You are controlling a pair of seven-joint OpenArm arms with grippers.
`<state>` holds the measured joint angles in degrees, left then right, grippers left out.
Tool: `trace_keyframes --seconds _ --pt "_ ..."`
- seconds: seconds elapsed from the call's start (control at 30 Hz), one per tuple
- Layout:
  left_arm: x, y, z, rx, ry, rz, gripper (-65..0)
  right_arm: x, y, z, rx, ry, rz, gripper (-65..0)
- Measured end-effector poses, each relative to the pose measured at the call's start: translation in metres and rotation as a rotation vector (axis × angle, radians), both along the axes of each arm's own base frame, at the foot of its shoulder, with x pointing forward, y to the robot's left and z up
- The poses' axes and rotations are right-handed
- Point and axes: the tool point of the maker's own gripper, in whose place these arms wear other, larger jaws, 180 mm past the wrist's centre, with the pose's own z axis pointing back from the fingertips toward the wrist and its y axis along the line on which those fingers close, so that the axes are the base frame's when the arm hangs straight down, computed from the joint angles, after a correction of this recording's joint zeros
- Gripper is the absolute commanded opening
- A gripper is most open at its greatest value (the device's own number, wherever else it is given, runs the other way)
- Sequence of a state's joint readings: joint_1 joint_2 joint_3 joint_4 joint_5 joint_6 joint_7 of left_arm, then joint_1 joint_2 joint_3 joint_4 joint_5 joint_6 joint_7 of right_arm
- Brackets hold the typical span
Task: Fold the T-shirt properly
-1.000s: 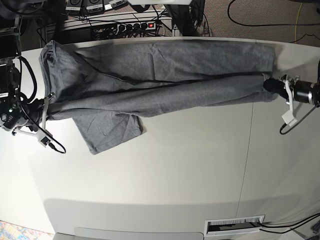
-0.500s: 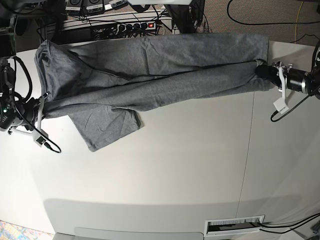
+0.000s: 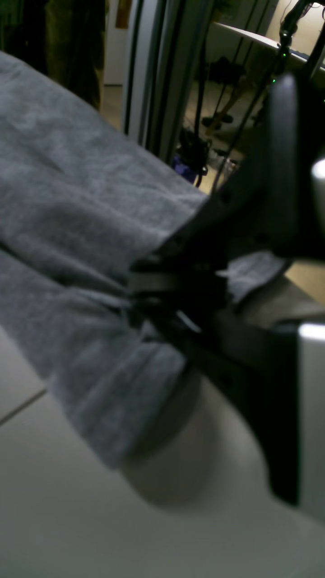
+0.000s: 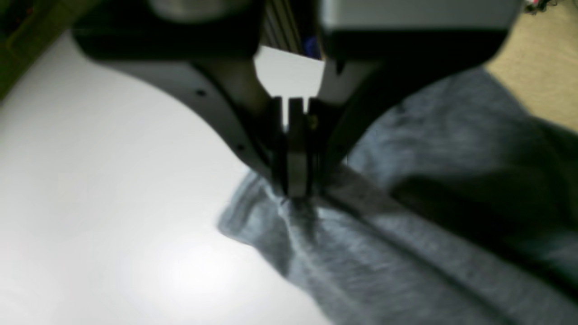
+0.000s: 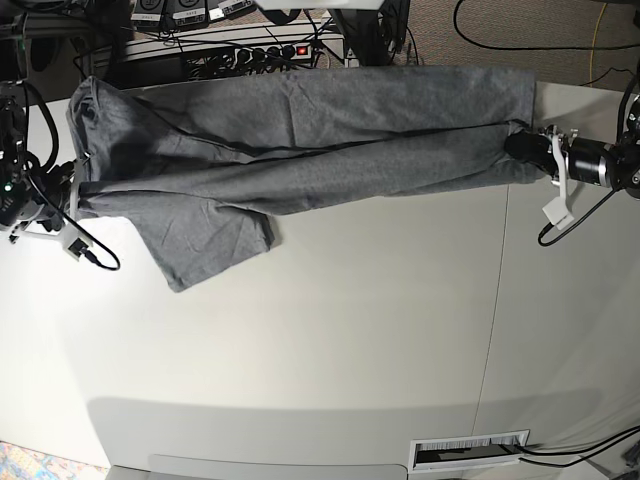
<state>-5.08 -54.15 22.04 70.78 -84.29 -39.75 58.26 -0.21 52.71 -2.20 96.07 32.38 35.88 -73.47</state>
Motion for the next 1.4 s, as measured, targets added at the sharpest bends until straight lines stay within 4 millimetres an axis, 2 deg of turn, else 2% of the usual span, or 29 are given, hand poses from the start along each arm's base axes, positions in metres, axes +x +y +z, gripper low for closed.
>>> trace_keyframes --seconds 0.07,0.2,0.3,0.33,0.5,0.53,0.7,0.73,0.83,1.0,1.07,1.2,1.3,1.4 --pt "0.0 0.0 0.0 -0.001 0.0 0.0 -65.0 -0.003 -0.006 -0.002 -0.036 0.007 -0.002 -65.0" --pt "0.0 0.0 0.0 -0.001 0.0 0.001 -65.0 -0.003 -0.006 -0.004 -0.042 -0.001 0.005 -64.4" --pt "0.0 0.0 0.0 -0.001 -0.001 0.0 -65.0 0.001 -0.01 -0.002 -0.069 -0.021 0.013 -40.9" --pt "0.0 0.0 0.0 -0.001 -0.001 0.001 -65.0 0.002 -0.012 0.0 -0.083 -0.028 0.014 -36.9" --pt "0.001 0.0 0.001 0.0 -0.004 0.0 -65.0 0.008 -0.01 0.002 -0.075 -0.058 0.025 -36.3" --pt "0.003 0.0 0.002 0.001 -0.008 -0.002 -63.3 0.011 -0.009 0.003 -0.066 -0.075 0.024 -36.3" --pt "0.026 0.001 0.015 0.004 -0.067 -0.001 -43.7 0.027 0.005 0.009 -0.006 -0.15 0.045 -36.3" --pt "0.032 0.002 0.018 0.006 -0.083 0.004 -41.5 0.029 0.009 0.008 0.008 -0.157 0.044 -36.3" --pt "0.049 0.01 0.032 0.0 -0.142 0.044 -41.2 0.03 0.028 -0.004 0.075 -0.167 0.044 -36.3" --pt "0.079 0.027 0.067 -0.006 -0.264 0.112 -41.2 0.041 0.069 -0.018 0.199 -0.222 0.055 -36.3" --pt "0.079 0.03 0.07 0.005 -0.266 0.108 -41.3 0.048 0.075 -0.019 0.195 -0.244 0.054 -36.3" --pt "0.067 0.024 0.06 0.0 -0.233 0.094 -41.6 0.066 0.077 -0.01 0.175 -0.323 0.031 -36.3" --pt "0.054 0.005 0.046 -0.044 -0.199 0.083 -43.3 0.079 0.076 -0.007 0.187 -0.362 0.018 -36.3" --pt "0.04 -0.02 0.036 -0.098 -0.173 0.061 -43.3 0.093 0.07 -0.012 0.223 -0.367 -0.034 -36.3"
